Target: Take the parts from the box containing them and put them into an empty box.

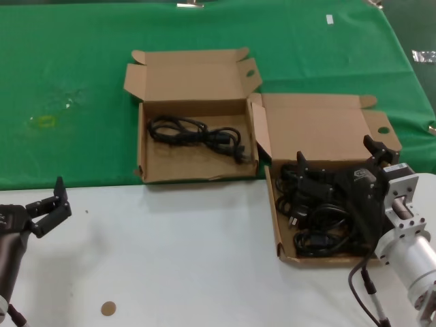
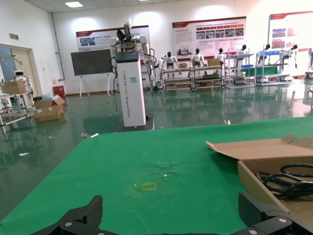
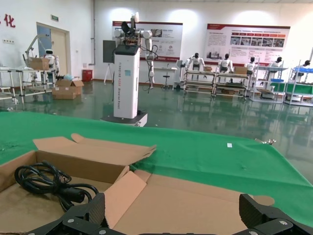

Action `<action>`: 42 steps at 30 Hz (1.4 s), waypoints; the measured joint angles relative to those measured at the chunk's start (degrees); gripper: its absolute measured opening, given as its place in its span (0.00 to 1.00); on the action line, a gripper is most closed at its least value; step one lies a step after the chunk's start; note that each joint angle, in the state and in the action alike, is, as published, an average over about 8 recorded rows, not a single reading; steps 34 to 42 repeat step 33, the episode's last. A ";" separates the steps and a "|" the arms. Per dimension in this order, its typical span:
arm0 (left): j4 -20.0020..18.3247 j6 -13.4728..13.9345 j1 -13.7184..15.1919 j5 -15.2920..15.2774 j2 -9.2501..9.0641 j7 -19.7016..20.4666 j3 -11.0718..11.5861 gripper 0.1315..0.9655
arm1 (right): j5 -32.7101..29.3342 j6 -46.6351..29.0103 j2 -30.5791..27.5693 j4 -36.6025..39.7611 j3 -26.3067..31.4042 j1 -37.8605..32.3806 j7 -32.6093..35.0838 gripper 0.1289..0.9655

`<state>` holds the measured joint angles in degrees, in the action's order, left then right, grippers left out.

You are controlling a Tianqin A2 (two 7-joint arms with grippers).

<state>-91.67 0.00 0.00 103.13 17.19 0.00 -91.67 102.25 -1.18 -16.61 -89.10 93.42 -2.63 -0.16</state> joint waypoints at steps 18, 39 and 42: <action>0.00 0.00 0.00 0.00 0.00 0.00 0.00 1.00 | 0.00 0.00 0.00 0.00 0.00 0.00 0.00 1.00; 0.00 0.00 0.00 0.00 0.00 0.00 0.00 1.00 | 0.00 0.00 0.00 0.00 0.00 0.00 0.00 1.00; 0.00 0.00 0.00 0.00 0.00 0.00 0.00 1.00 | 0.00 0.00 0.00 0.00 0.00 0.00 0.00 1.00</action>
